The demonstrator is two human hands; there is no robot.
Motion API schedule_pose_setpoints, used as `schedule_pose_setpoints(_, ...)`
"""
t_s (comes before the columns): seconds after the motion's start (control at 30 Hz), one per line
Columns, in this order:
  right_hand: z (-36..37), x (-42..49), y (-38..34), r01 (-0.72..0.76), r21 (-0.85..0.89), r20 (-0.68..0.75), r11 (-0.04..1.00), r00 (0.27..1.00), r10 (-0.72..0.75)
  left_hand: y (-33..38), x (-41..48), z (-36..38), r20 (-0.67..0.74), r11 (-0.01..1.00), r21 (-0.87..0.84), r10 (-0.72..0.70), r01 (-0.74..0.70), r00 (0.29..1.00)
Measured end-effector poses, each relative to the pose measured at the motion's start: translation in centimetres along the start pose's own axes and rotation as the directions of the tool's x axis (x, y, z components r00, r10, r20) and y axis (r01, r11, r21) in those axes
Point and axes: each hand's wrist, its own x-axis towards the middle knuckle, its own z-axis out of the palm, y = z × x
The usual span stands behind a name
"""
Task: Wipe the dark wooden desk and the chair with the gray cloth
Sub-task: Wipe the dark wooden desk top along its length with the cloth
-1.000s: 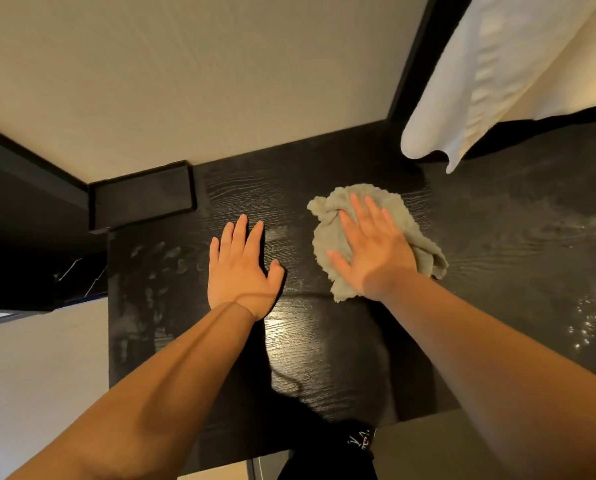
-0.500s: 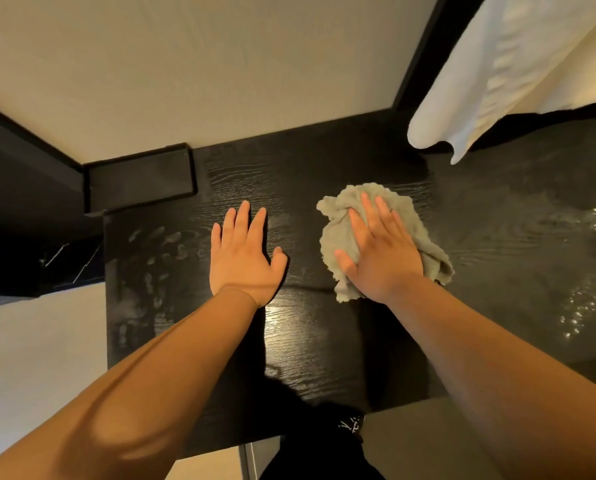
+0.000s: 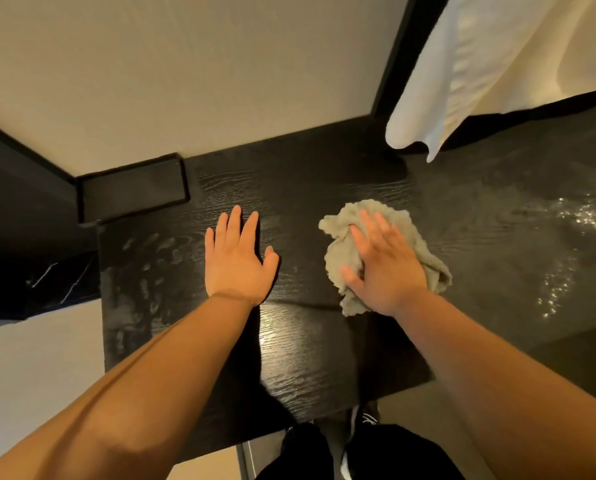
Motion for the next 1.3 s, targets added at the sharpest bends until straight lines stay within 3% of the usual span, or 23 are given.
schedule_pose_setpoints(0.13, 0.3, 0.7, -0.4, -0.054, 0.070, -0.046, 0.996, 0.997, 0.057, -0.1, -0.2, -0.2, -0.005, 1.000, 0.001, 0.007, -0.007, 1.000)
schedule_pose_setpoints(0.3, 3.0, -7.5, -0.3, 0.168, 0.015, -0.078, 0.986, 0.983, -0.166, 0.6, -0.4, 0.2, 0.000, 0.998, 0.055, -0.030, 0.030, 1.000)
schedule_pose_setpoints(0.47, 2.3, -4.5, 1.2, 0.245, -0.032, 0.038, 0.969, 0.969, -0.244, 2.9, -2.1, 0.6, -0.005, 0.984, -0.084, -0.158, 0.157, 0.987)
schedule_pose_setpoints(0.53, 1.5, -2.3, 1.9, 0.225, -0.033, 0.073, 0.974, 0.972, -0.222, 4.3, -4.4, 0.9, 0.018, 0.979, -0.099, -0.177, 0.178, 0.984)
schedule_pose_setpoints(0.67, 1.4, -2.2, 1.9, 0.188, 0.009, 0.012, 0.982, 0.982, -0.188, 7.1, -10.4, 1.9, 0.088, 0.990, -0.012, -0.136, 0.137, 0.987)
schedule_pose_setpoints(0.87, 4.9, -10.8, 3.5, 0.436, 0.037, -0.162, 0.899, 0.890, -0.425, 7.6, -12.8, 2.4, 0.127, 0.992, 0.077, -0.106, 0.096, 0.986)
schedule_pose_setpoints(0.97, 4.2, -8.5, 4.9, 0.535, -0.023, -0.061, 0.845, 0.842, -0.535, 7.9, -12.8, 2.6, 0.108, 0.990, 0.096, -0.112, 0.101, 0.988)
schedule_pose_setpoints(1.17, 1.5, -3.1, 4.5, 0.353, -0.038, 0.060, 0.935, 0.935, -0.351, 8.2, -12.5, 2.5, 0.086, 0.987, 0.115, -0.120, 0.110, 0.989)
schedule_pose_setpoints(1.3, 3.7, -7.9, 4.3, 0.467, -0.024, -0.032, 0.884, 0.883, -0.468, 8.2, -12.7, 2.4, 0.083, 0.986, 0.123, -0.126, 0.115, 0.989)
